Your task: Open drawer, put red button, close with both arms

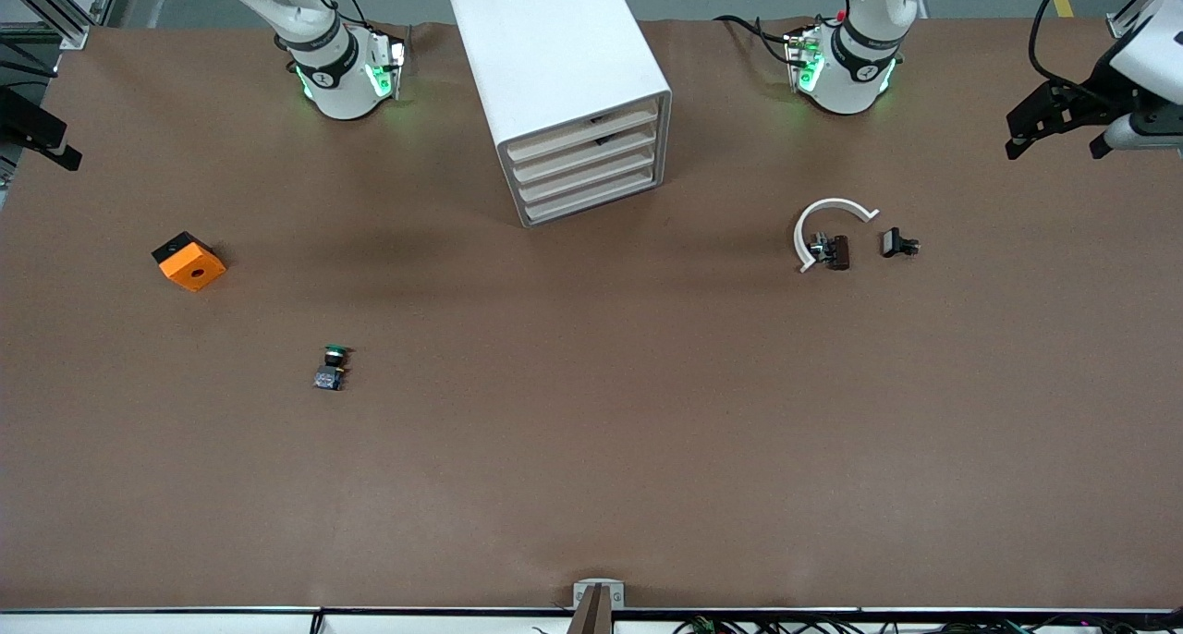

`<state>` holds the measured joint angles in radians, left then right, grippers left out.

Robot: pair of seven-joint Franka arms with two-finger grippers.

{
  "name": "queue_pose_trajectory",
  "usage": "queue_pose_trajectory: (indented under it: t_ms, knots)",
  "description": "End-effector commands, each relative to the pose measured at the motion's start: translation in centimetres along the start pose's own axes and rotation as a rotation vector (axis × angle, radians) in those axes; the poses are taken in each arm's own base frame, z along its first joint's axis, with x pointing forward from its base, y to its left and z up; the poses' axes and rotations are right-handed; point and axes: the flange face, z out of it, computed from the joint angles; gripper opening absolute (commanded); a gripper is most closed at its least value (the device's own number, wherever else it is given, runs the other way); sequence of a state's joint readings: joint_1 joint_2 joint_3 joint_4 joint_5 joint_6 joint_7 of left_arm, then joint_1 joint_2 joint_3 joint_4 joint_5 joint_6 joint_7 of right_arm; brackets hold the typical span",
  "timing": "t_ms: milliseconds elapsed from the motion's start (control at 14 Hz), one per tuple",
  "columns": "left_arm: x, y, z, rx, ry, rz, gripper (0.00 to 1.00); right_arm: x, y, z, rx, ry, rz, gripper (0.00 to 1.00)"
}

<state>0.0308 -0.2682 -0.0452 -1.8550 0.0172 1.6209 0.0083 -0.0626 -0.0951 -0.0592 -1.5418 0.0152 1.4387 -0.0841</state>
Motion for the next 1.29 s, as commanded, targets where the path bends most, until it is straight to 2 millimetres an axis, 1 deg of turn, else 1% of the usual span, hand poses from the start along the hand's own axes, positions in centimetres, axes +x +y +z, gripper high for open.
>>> queue_pose_trajectory:
  t_ms: [0,143,214,286,357,500,1214]
  knots:
    - [2.3,-0.2,-1.0,0.010,-0.019,0.007,1.00,-0.8,0.4,-0.2,-0.008,0.006,-0.008,1.00]
    - [3.3,-0.1,-2.5,-0.030,-0.047,0.000,1.00,-0.8,0.4,-0.2,-0.008,0.004,-0.008,1.00]
    - [3.4,-0.3,-3.0,-0.031,-0.060,-0.001,1.00,-0.8,0.4,-0.2,-0.008,0.004,-0.008,1.00]
    - [3.4,-0.9,-2.9,-0.032,-0.072,-0.009,1.00,-0.8,0.4,-0.2,-0.008,0.004,-0.008,1.00]
    - [3.4,-1.0,-2.5,-0.032,-0.081,-0.012,1.00,-0.8,0.4,-0.2,-0.008,0.004,-0.008,1.00]
    - [4.1,-0.4,-1.6,-0.034,-0.098,-0.007,1.00,-0.8,0.4,-0.2,-0.008,0.004,-0.008,1.00]
    - [4.1,-0.5,-1.8,-0.032,-0.094,-0.013,1.00,-0.8,0.3,-0.2,-0.007,0.006,-0.008,1.00]
